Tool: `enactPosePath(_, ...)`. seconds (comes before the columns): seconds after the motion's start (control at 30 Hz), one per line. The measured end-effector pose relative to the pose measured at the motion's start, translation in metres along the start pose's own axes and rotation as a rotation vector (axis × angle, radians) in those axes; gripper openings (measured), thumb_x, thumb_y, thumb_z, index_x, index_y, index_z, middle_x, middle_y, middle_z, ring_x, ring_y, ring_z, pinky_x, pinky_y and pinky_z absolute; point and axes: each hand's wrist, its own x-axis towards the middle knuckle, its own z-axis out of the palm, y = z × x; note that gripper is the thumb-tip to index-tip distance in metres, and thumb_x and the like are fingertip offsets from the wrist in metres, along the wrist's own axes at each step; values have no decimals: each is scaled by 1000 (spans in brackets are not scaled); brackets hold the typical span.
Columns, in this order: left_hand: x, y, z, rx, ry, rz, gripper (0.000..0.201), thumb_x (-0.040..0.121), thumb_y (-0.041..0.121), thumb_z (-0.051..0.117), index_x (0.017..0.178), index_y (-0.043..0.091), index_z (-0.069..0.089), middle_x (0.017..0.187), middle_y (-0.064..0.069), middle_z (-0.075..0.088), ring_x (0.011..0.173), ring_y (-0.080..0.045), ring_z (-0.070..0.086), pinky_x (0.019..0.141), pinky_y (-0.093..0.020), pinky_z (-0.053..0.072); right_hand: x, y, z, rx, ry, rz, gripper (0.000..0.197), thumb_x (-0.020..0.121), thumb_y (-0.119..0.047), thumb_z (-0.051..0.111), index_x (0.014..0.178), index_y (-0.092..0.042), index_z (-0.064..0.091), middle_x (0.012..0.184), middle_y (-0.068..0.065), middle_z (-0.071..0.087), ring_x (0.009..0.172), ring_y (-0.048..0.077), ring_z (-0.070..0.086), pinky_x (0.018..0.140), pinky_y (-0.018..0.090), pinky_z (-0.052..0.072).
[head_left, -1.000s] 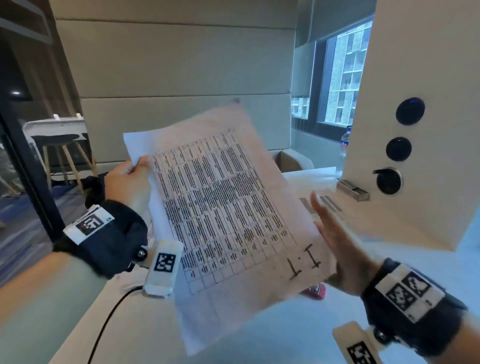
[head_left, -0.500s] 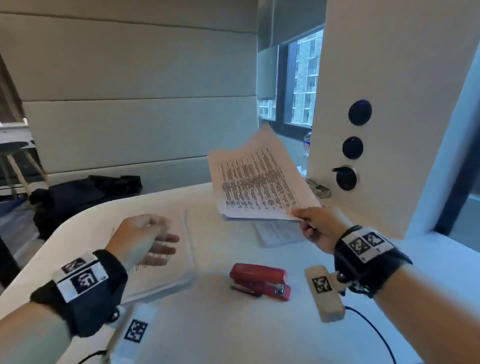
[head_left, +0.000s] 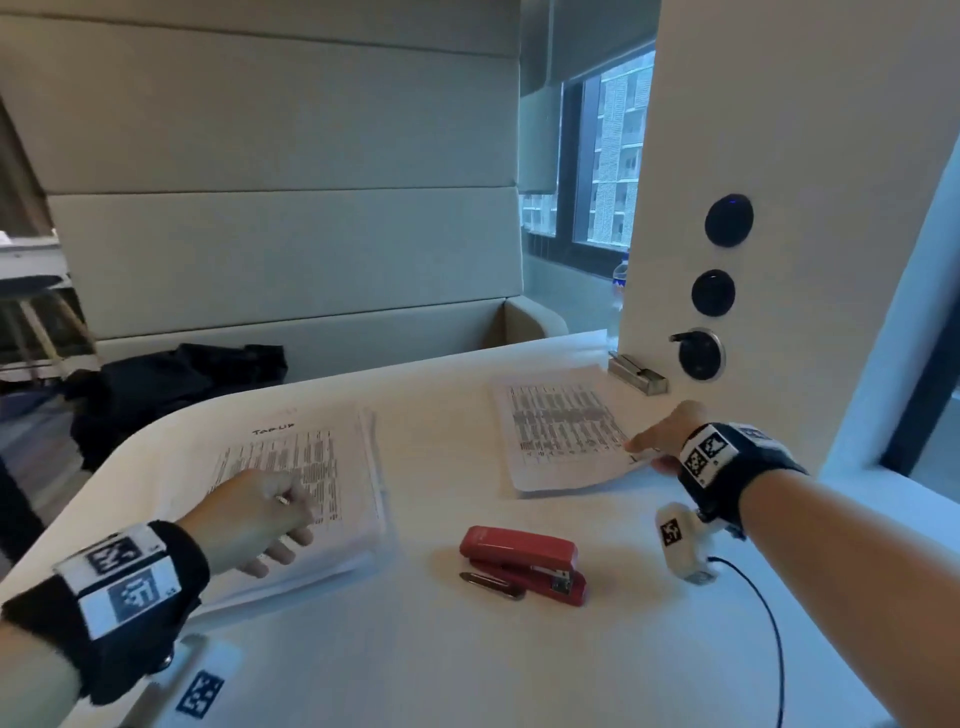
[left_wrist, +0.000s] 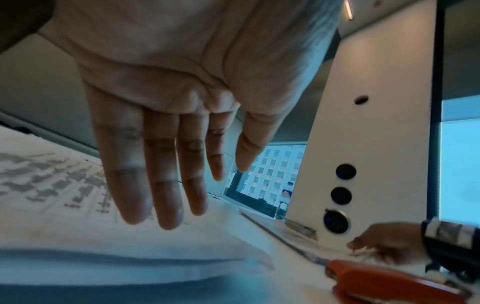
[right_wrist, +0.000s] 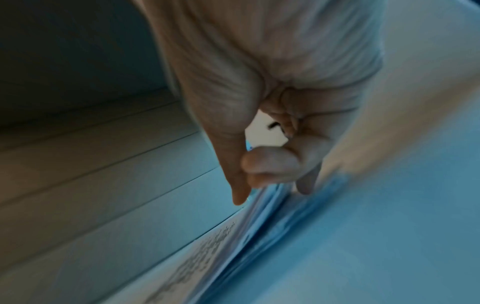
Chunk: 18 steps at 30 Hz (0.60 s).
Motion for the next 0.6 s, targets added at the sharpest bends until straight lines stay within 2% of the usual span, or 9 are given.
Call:
enactPosePath(0.07,5,-5,-4,136,12,7,6,88,19,64,89,15,66,84,-3,71,70,-21,64,59,-27,49,-18,-17,-4,-447,62,-150,43,71,-32,84,93,-2,63,78,9,66,67,22,60,57,29,51)
enactPosePath(0.1,8,-8,-8,224,22,20,4,86,19,65,89,16,66,87,1,67,73,-18,63,61,-24,49,-30,-26,-4,-644,76,-217,44,72,-39,81,95,-6,61,80,5,63,72,20,59,59,28,49)
enactPosePath(0.2,17,-19,-20,464,23,38,17,81,23,70,97,20,64,105,6,61,91,-15,59,78,-25,48,-60,-55,7,-972,94,-413,38,76,-48,73,82,-13,59,76,-4,56,83,18,59,73,26,48)
enactPosePath(0.27,23,-28,-25,563,9,-13,38,81,33,71,115,22,59,122,1,58,104,-18,58,91,-30,47,-83,-73,20,-1052,107,-542,46,75,-55,69,99,-16,63,91,-4,60,97,18,59,88,31,49)
enactPosePath(0.33,26,-36,-29,633,-8,-79,55,83,40,70,129,16,52,131,-4,54,114,-22,54,94,-31,44,-108,-91,37,-1062,39,-689,56,80,-56,64,122,-20,57,116,-2,62,110,19,57,96,34,46)
enactPosePath(0.4,28,-43,-32,624,-32,-141,57,81,41,72,125,8,54,126,-7,58,107,-23,56,87,-30,45,-136,-106,58,-1011,-163,-794,65,85,-53,61,140,-23,42,141,-2,49,128,20,46,106,35,38)
enactPosePath(0.5,30,-56,-35,576,-41,-188,51,75,43,78,107,9,58,110,-7,64,89,-22,55,77,-27,45,-175,-123,97,-959,-436,-904,75,89,-53,57,151,-27,24,155,-5,30,141,18,31,112,35,28)
enactPosePath(0.53,31,-60,-36,568,-37,-201,53,72,45,79,104,8,58,106,-6,65,88,-22,56,78,-27,46,-184,-127,113,-968,-486,-942,76,90,-52,56,152,-28,20,157,-5,27,142,18,29,114,35,27)
enactPosePath(0.6,31,-66,-37,553,-33,-229,70,63,57,79,111,10,61,105,-2,67,92,-22,61,88,-31,49,-199,-132,143,-993,-542,-1004,75,92,-50,54,153,-26,16,158,-5,24,143,18,26,115,37,25)
